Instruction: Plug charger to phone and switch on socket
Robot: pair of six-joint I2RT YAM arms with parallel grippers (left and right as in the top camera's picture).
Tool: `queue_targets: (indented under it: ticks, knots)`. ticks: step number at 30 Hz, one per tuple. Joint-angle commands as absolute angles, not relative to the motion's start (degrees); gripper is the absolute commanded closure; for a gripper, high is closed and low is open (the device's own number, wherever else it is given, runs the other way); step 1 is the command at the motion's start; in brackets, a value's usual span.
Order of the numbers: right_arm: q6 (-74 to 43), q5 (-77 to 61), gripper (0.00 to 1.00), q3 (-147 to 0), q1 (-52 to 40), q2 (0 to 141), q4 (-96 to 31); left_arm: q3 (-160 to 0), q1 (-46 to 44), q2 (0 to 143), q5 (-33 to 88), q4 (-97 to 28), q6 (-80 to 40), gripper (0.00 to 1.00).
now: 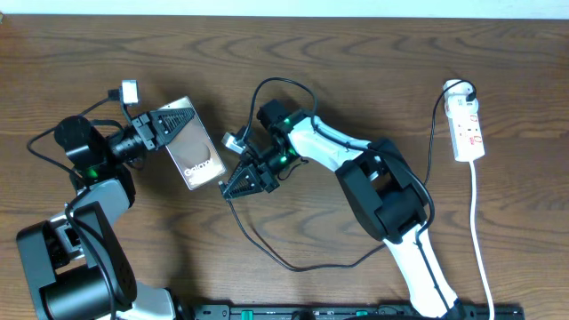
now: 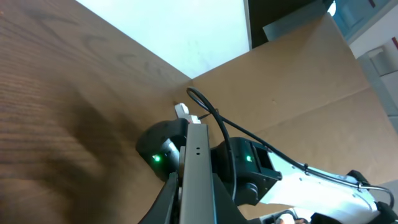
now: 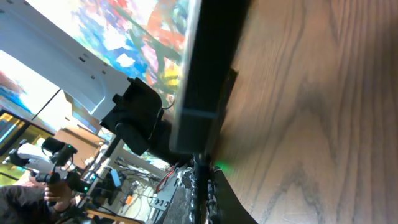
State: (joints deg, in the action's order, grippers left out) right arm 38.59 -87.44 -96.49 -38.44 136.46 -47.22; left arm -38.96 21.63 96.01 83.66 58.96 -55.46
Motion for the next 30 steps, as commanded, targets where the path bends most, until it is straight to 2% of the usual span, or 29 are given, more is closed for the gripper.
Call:
queue_targets:
  ticks: [1, 30]
  knots:
    - [39.9, -89.5, 0.99, -97.8, -39.2, 136.0, -47.1, -38.9, 21.4, 95.5, 82.8, 59.5, -54.4, 0.92]
    - [38.2, -89.3, 0.99, -99.7, -40.5, 136.0, -46.8, -38.8, 18.5, 95.5, 82.8, 58.8, -53.3, 0.93]
